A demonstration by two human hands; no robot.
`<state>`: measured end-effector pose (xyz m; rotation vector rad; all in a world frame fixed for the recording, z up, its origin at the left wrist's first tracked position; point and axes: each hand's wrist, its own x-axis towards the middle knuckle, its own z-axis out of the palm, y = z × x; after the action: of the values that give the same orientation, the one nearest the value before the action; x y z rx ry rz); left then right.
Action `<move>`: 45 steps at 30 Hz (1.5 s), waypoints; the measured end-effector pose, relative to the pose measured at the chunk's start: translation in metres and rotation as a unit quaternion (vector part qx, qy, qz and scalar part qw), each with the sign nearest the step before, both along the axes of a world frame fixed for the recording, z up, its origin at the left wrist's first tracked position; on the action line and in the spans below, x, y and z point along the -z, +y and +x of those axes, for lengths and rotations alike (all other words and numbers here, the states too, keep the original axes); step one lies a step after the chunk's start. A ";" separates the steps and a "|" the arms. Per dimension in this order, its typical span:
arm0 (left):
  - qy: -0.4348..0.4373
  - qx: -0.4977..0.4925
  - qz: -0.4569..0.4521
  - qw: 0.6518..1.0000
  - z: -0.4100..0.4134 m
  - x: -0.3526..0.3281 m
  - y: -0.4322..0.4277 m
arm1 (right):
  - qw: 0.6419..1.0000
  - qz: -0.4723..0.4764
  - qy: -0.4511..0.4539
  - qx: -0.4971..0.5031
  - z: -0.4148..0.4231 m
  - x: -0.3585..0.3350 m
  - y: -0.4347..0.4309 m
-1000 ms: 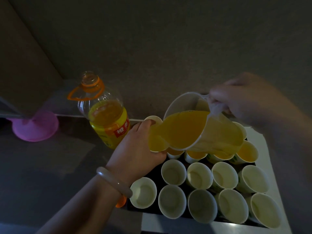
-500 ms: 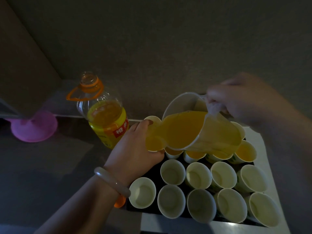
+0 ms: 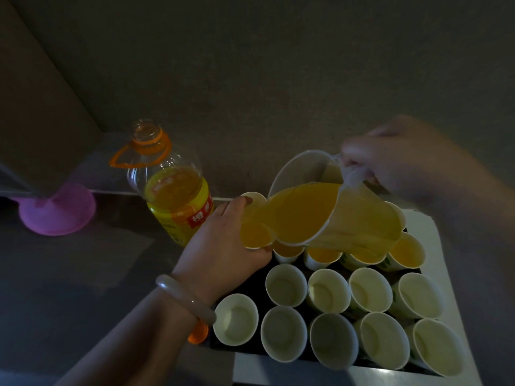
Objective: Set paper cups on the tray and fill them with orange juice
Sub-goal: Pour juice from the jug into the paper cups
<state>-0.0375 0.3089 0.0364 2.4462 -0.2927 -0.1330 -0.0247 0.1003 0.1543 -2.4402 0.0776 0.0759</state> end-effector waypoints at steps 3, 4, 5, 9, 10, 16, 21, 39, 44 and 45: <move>-0.005 0.001 0.000 1.000 0.001 0.000 0.000 | 1.000 -0.002 0.005 0.000 0.001 -0.001 0.001; -0.008 0.000 -0.003 1.000 0.001 0.000 0.000 | 1.000 -0.002 0.008 0.000 0.002 -0.001 0.002; -0.010 0.000 -0.003 1.000 0.001 0.000 0.000 | 1.000 -0.001 0.009 0.000 0.002 -0.002 0.002; -0.011 0.001 0.003 1.000 0.001 -0.002 0.001 | 1.000 0.000 0.008 0.000 0.003 -0.002 0.003; -0.011 0.002 0.000 1.000 0.001 -0.002 0.001 | 1.000 -0.003 0.010 -0.002 0.003 -0.002 0.003; -0.016 0.003 0.005 1.000 0.000 -0.003 0.002 | 1.000 -0.008 0.011 -0.009 0.004 -0.001 0.004; -0.007 0.000 0.006 1.000 0.000 -0.002 0.002 | 1.000 0.004 0.009 -0.007 0.003 -0.002 0.006; -0.004 -0.004 0.006 1.000 -0.003 -0.005 0.004 | 0.999 0.026 0.013 0.013 0.002 0.000 0.004; -0.011 -0.019 -0.027 0.999 -0.003 -0.003 0.005 | 0.992 0.109 0.022 0.063 0.004 0.005 -0.003; -0.015 -0.024 -0.035 0.999 -0.003 -0.003 0.005 | 0.989 0.130 0.023 0.072 0.004 0.007 -0.005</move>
<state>-0.0403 0.3135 0.0397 2.3860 -0.2468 -0.0654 -0.0211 0.0950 0.1473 -2.1656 0.2500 0.0737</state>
